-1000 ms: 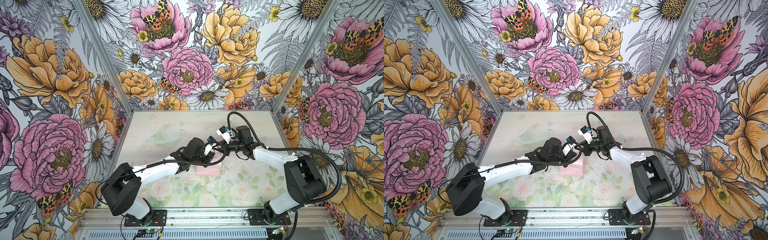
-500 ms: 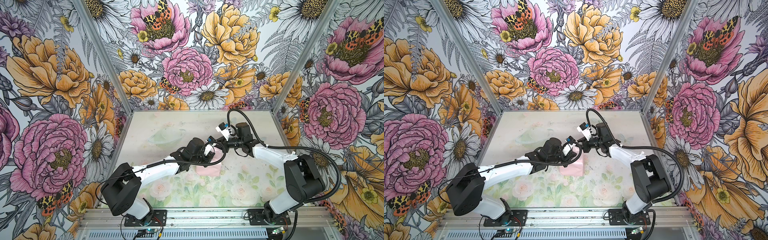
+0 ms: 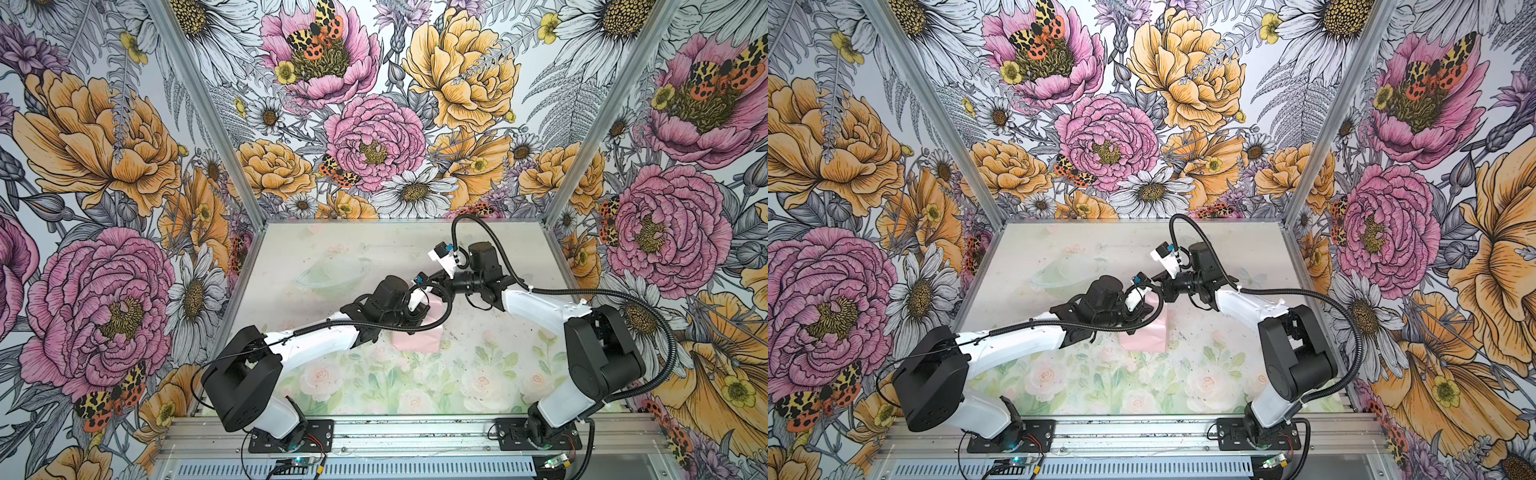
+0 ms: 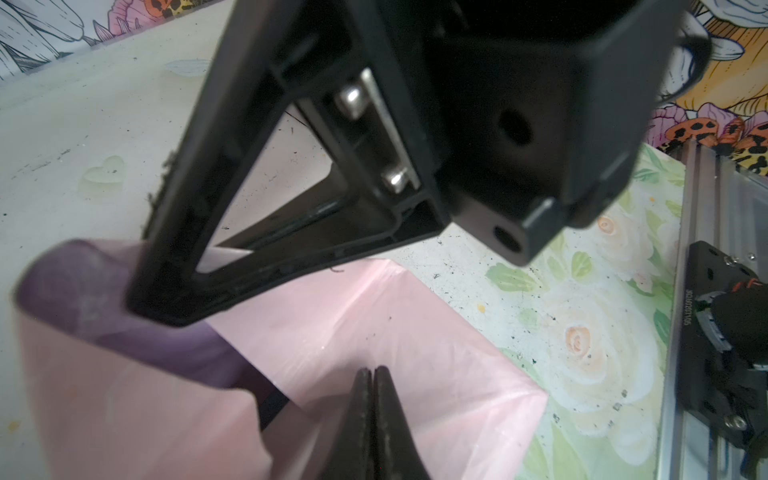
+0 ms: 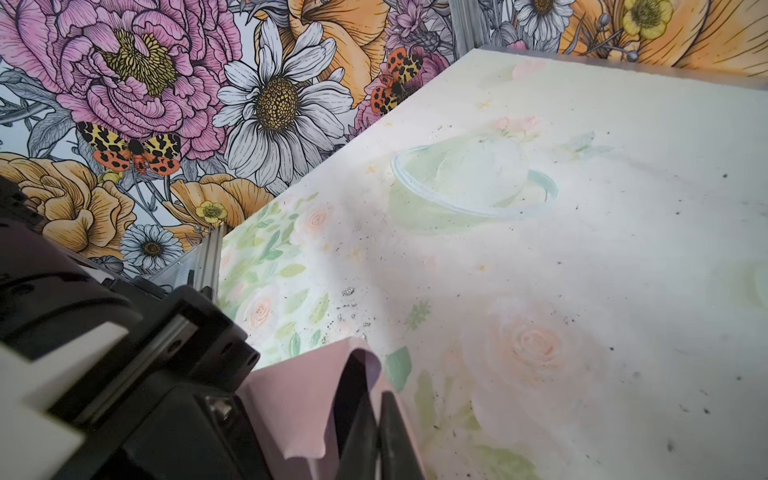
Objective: Wrap the gift box in paper
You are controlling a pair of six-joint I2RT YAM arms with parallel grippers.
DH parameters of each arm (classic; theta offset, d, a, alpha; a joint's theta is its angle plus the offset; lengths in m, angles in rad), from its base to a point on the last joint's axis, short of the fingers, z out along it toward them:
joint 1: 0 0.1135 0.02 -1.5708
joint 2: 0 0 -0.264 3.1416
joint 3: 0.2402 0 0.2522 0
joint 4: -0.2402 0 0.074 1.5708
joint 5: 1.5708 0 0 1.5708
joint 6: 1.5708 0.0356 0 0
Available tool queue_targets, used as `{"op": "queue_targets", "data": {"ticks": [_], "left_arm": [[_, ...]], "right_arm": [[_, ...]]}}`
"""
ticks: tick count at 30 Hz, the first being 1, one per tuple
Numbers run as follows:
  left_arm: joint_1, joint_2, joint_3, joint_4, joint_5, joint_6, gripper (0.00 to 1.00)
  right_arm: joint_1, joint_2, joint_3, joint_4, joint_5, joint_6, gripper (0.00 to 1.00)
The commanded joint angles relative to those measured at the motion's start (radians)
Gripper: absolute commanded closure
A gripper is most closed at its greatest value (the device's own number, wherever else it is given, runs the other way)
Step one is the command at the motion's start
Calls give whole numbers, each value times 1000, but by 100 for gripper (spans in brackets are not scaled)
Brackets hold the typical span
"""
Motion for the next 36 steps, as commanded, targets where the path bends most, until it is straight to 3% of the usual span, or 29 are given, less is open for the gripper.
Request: {"op": "queue_targets", "data": {"ticks": [1, 4, 5, 7, 9, 12, 15, 21, 24, 25, 26, 30, 34, 36], "left_arm": [[5, -13, -15, -74, -24, 8, 92], [4, -12, -15, -74, -23, 8, 92], [4, -13, -15, -73, -23, 7, 92], [3, -12, -14, -73, -24, 8, 92], [3, -13, -15, -73, -25, 9, 92], [1, -15, -17, -72, -27, 8, 92], [2, -16, -17, -73, -25, 8, 92], [2, -13, -15, -70, -21, 8, 92], [3, -15, -15, -70, -21, 8, 92], [2, -15, -17, -71, -23, 8, 92], [2, -17, -17, -71, -23, 7, 92], [2, -18, -18, -72, -24, 6, 92], [1, -17, -16, -71, -23, 6, 92], [1, -17, -16, -71, -24, 7, 92]], "right_arm": [[9, 2, 30, 0, -3, -17, 67], [7, 1, 26, -9, 10, -23, 65], [7, 1, 25, -12, 16, -24, 73], [5, -4, 18, -20, 17, -31, 100], [3, -16, 1, -23, 23, -37, 100], [-2, -45, -36, -18, 50, -41, 72], [-12, -67, -75, -19, 49, -41, 64], [-22, -65, -121, -22, 53, -42, 69], [-22, -61, -131, -15, 57, -41, 95], [-22, -61, -132, -16, 52, -41, 98], [-22, -61, -132, -16, 49, -42, 97], [-21, -63, -132, -22, 48, -48, 72], [-22, -37, -111, -28, 27, -48, 71], [-20, -21, -97, -25, 12, -40, 80]]}}
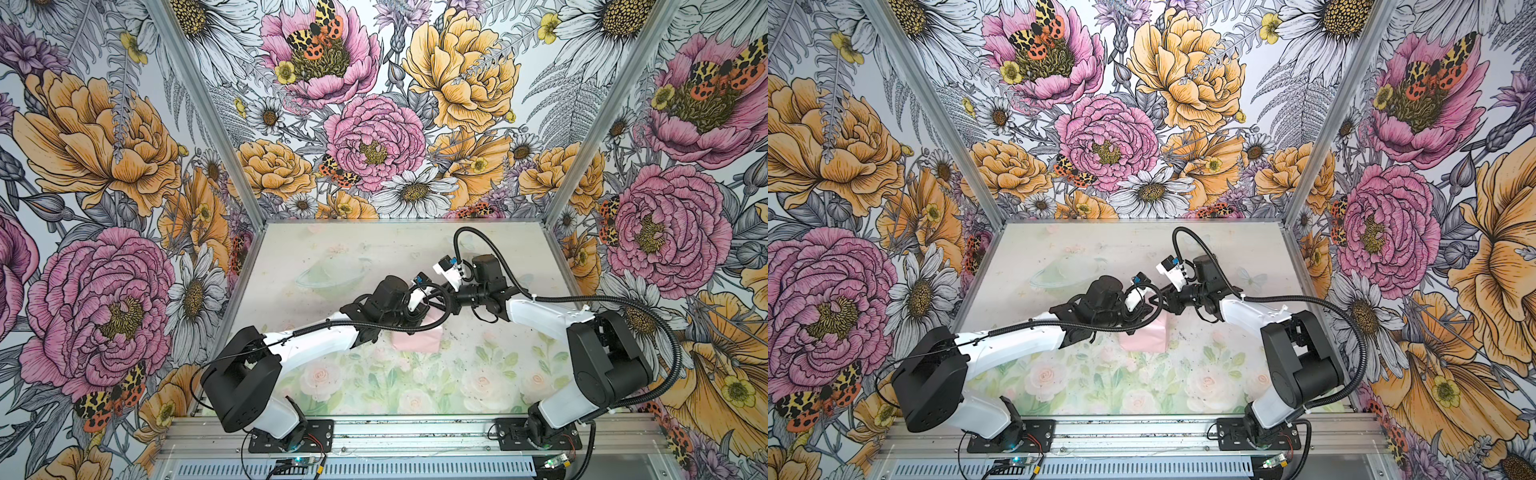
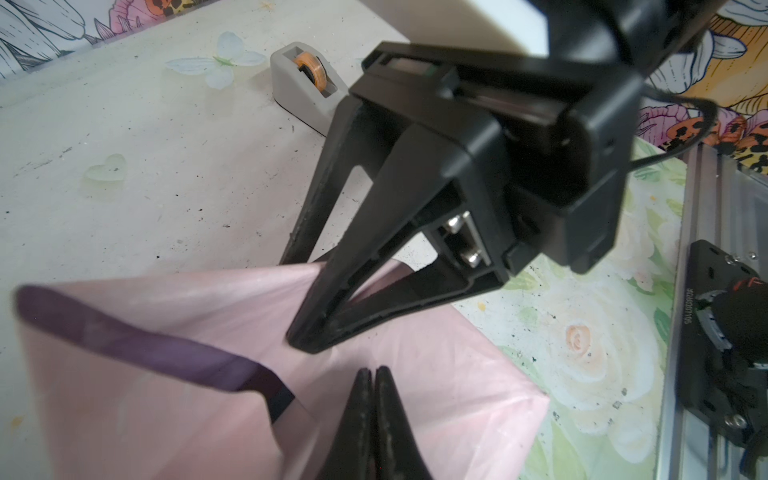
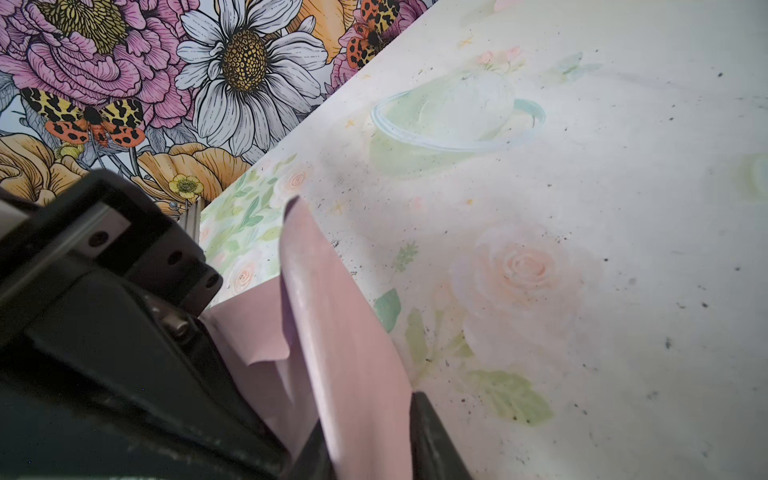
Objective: Wrap the gift box in paper
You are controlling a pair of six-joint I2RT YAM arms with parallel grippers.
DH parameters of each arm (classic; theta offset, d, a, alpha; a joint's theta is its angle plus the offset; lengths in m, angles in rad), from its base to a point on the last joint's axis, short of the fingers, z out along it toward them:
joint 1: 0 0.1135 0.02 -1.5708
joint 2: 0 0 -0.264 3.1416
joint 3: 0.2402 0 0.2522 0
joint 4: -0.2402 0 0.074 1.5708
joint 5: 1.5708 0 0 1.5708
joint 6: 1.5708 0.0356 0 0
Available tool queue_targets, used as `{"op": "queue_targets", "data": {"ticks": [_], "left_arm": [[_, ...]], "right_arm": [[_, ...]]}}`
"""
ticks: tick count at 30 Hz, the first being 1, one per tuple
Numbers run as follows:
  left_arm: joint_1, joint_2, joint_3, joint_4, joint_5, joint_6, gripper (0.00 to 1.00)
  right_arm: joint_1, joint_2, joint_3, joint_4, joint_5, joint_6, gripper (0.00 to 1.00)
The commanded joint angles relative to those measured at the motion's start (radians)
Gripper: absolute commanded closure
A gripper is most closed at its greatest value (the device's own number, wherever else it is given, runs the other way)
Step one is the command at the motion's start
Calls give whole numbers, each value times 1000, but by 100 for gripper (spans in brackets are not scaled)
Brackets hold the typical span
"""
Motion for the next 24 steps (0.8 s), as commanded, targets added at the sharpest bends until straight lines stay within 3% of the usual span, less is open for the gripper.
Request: {"op": "queue_targets", "data": {"ticks": [1, 2, 6, 10, 14, 17, 24], "left_arm": [[1, -12, -15, -64, -20, 6, 92], [1, -12, -15, -64, -20, 6, 92], [1, -15, -18, -65, -21, 5, 92], [1, -26, -17, -66, -21, 2, 91], [1, -42, -17, -58, -18, 0, 90], [1, -53, -16, -58, -19, 0, 90], [1, -94, -8, -49, -11, -13, 88]], "right_arm": [[-1, 26, 35, 3, -30, -4, 91], [1, 30, 37, 3, -31, -7, 99], [4, 24, 38, 2, -37, -13, 100], [2, -22, 19, 3, 0, 2, 71], [-7, -147, -41, 28, 103, 59, 61], [-7, -268, -100, 50, 154, 117, 65], [70, -412, -178, -1, 273, 181, 89]]}}
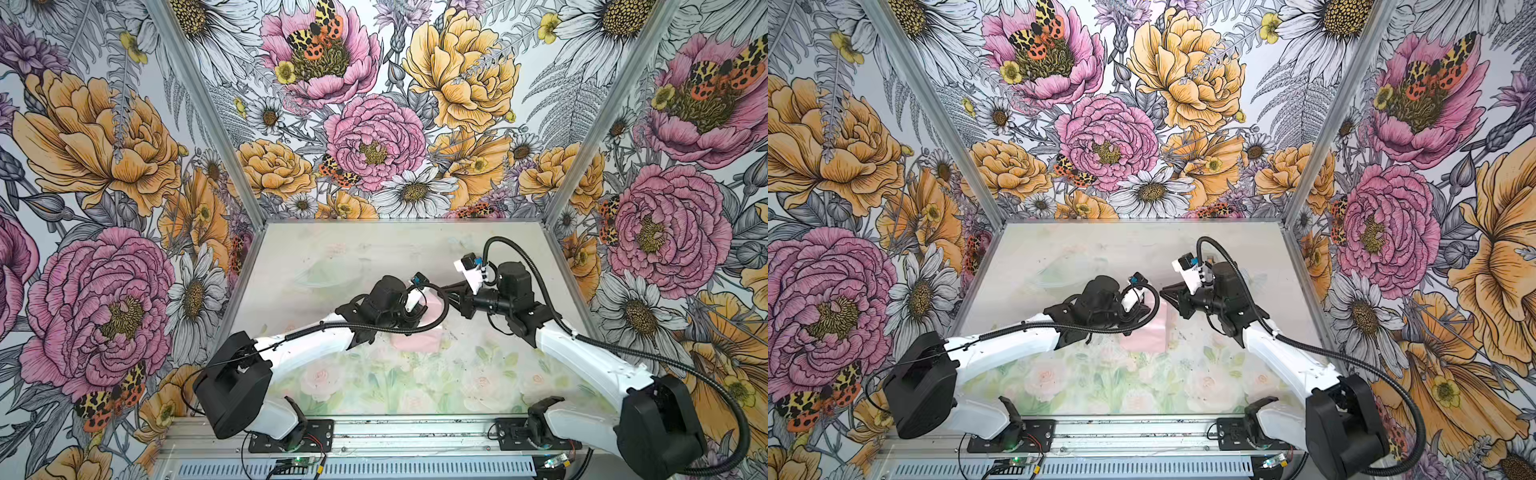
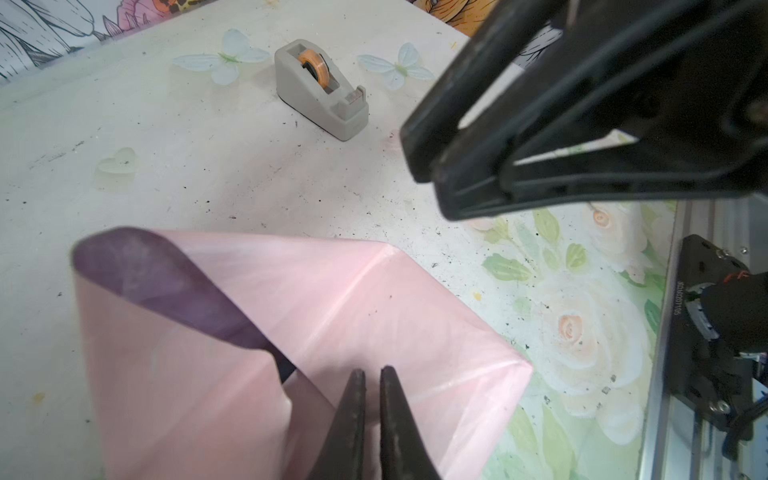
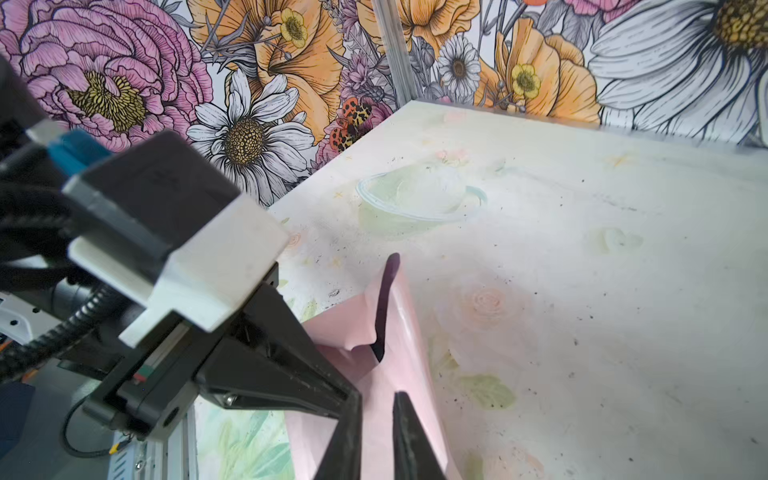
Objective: Wrap the gift box in paper
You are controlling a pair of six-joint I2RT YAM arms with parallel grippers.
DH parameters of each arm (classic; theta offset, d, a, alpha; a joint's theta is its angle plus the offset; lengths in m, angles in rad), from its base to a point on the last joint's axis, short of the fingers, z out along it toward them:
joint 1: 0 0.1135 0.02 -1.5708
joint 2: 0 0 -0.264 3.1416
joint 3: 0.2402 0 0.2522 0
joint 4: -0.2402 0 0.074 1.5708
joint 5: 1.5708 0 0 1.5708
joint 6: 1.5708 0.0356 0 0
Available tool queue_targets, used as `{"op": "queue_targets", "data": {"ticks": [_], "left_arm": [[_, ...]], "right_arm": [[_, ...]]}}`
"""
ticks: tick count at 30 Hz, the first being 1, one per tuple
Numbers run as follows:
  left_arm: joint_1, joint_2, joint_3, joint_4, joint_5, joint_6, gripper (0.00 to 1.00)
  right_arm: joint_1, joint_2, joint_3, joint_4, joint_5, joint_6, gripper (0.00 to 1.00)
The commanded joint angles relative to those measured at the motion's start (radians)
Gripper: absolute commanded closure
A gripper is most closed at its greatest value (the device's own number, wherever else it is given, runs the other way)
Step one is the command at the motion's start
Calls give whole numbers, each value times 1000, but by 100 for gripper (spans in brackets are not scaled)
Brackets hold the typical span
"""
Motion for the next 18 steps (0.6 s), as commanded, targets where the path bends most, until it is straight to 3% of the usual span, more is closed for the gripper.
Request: {"op": "queue_targets", "data": {"ticks": [1, 5, 10, 14, 18], "left_arm": [[1, -40, -4, 2, -9, -9, 88], [1, -66, 0, 1, -13, -24, 85], [15, -151, -20, -5, -99, -71, 83], [90, -216, -74, -2, -152, -146, 84], [152, -228, -126, 37, -104, -180, 87]], "right_arm": [[51, 1, -20, -38, 100, 33, 90], [101, 61, -12, -62, 139, 28, 95], [111, 133, -13, -78, 155, 25, 98], [116, 142, -18, -79, 156, 22, 99], [118, 134, -21, -79, 156, 21, 99]]}}
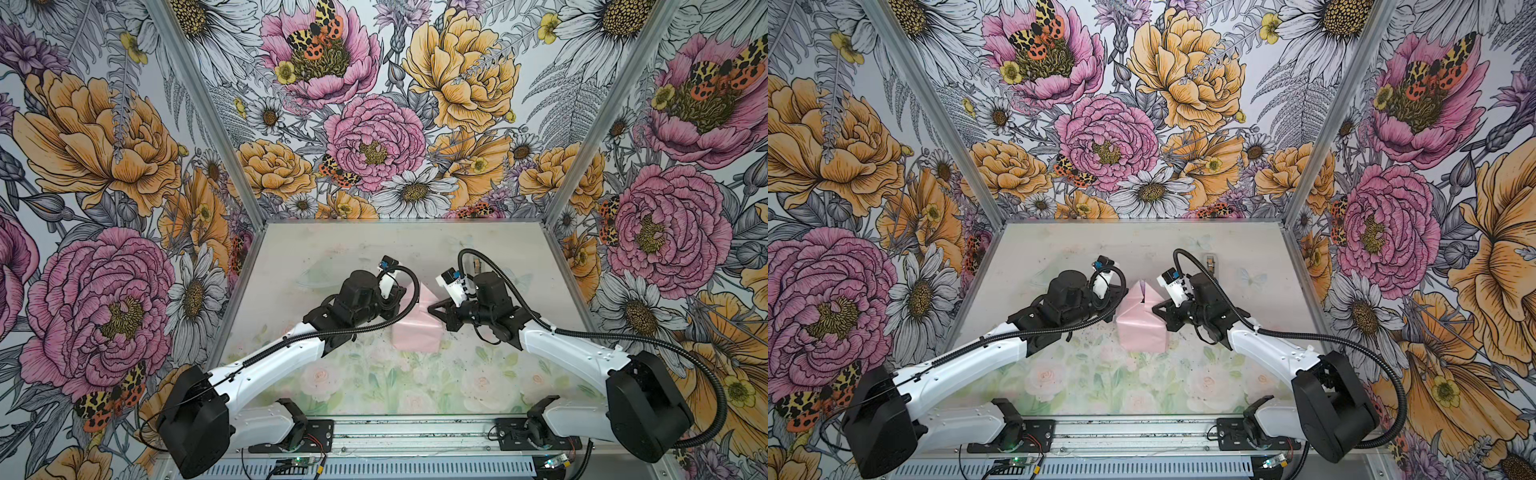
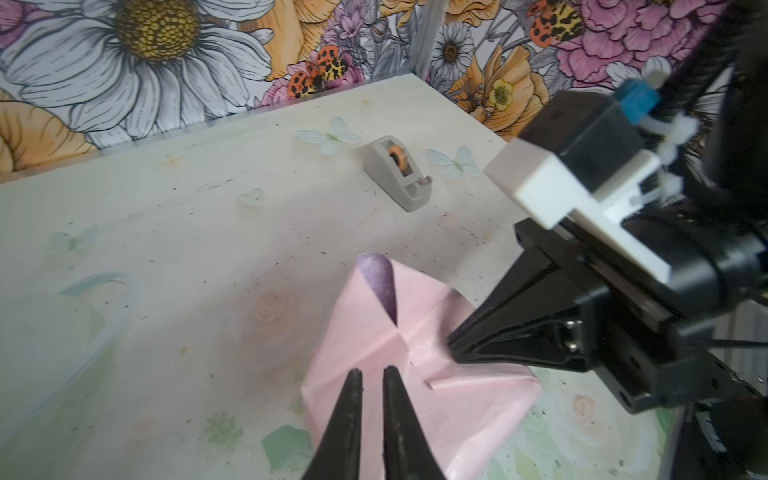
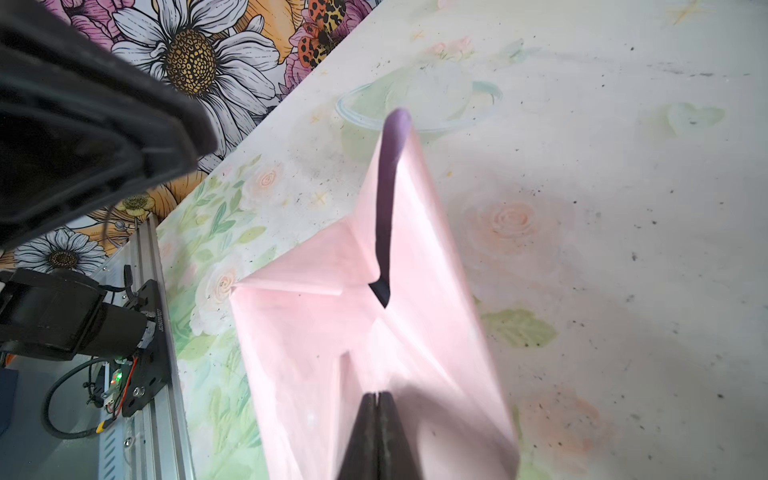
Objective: Wrap the gift box in paper
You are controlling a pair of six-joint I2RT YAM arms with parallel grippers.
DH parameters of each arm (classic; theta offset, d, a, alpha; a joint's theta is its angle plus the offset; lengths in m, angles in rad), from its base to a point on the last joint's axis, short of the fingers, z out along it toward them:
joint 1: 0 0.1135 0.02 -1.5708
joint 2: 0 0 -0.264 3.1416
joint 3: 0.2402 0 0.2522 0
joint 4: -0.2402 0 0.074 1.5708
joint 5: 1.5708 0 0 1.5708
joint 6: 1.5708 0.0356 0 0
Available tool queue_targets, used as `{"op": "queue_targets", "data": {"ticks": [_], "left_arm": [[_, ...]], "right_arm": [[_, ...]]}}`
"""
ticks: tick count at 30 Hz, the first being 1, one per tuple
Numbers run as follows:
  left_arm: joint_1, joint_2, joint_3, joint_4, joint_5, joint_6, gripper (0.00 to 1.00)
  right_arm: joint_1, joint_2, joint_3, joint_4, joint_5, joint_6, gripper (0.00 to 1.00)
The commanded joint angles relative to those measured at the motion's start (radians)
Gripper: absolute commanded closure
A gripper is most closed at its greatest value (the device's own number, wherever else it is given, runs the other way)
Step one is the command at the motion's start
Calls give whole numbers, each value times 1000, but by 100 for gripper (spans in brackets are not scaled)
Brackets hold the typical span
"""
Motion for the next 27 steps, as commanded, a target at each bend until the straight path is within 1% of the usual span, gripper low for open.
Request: {"op": "queue_targets", "data": {"ticks": [1, 4, 9, 13, 18, 24, 27], "left_arm": [[26, 7, -43, 37, 11, -48, 87], [23, 53, -35, 57, 69, -47, 88], [-3, 121, 6, 68, 87, -23, 88], [-4, 151, 28, 85, 92, -10, 88], [-13, 195, 49, 94, 135, 6, 89], [-13, 218, 32, 90, 169, 27, 90], [-9, 210, 14, 84, 203, 42, 91]], "right_arm": [[10, 7, -9, -27, 31, -5, 99], [12, 12, -7, -27, 33, -5, 100], [17, 23, -7, -27, 34, -4, 100], [19, 23, -8, -27, 32, -5, 100], [18, 25, -8, -23, 33, -4, 100], [18, 27, -10, -20, 32, -5, 100], [18, 24, -12, -20, 33, -3, 100]]}}
